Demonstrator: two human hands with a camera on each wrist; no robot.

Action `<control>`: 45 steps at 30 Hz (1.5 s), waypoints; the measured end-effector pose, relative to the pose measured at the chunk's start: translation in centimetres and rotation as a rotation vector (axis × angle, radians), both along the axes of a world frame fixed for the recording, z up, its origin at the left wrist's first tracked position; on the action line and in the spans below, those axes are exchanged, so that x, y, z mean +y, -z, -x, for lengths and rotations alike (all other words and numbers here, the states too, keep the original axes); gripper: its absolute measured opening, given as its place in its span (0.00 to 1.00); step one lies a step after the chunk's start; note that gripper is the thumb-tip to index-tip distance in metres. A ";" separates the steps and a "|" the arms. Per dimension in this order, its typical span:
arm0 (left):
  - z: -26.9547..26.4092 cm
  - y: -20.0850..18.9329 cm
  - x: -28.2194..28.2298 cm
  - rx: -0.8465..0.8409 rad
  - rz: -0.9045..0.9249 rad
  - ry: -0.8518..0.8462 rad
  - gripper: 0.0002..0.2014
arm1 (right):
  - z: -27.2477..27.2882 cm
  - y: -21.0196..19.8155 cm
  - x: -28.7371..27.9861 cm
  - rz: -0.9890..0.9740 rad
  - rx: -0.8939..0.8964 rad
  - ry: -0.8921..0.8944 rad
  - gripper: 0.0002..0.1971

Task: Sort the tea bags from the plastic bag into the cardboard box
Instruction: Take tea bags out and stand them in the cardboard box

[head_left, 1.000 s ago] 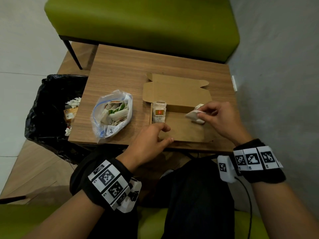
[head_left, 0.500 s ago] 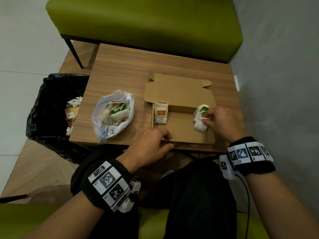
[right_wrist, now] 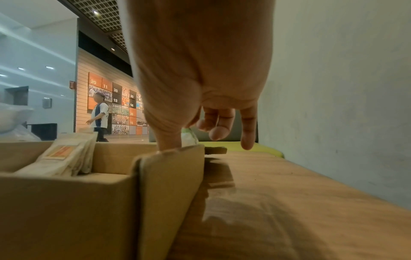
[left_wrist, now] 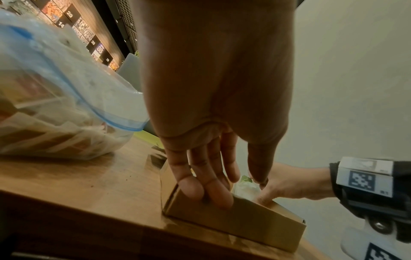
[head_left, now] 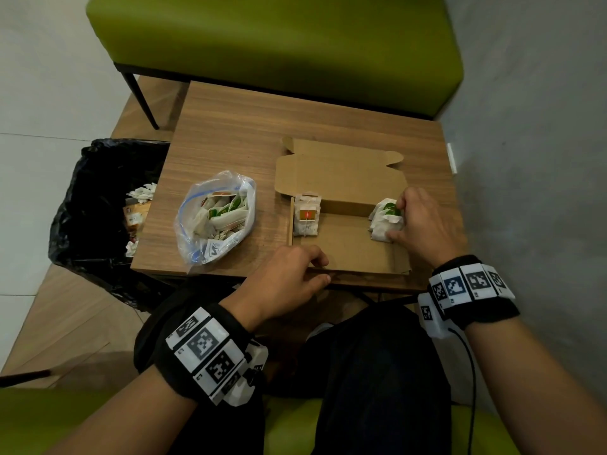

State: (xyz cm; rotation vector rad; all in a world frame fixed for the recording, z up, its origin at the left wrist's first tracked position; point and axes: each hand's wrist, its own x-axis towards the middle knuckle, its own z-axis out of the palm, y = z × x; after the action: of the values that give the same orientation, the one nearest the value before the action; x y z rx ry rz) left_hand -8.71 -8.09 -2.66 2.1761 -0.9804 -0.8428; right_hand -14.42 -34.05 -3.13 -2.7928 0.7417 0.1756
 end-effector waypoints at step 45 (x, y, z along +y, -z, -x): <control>-6.4 -3.5 11.1 -0.413 -0.263 -0.407 0.23 | -10.1 -2.5 21.5 0.147 0.056 -0.452 0.08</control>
State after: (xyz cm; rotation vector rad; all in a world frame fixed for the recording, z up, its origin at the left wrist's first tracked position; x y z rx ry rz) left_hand -2.32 2.99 0.82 2.7191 -0.5878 -0.3491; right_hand -4.30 -12.59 -0.59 -3.0666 0.1249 0.2899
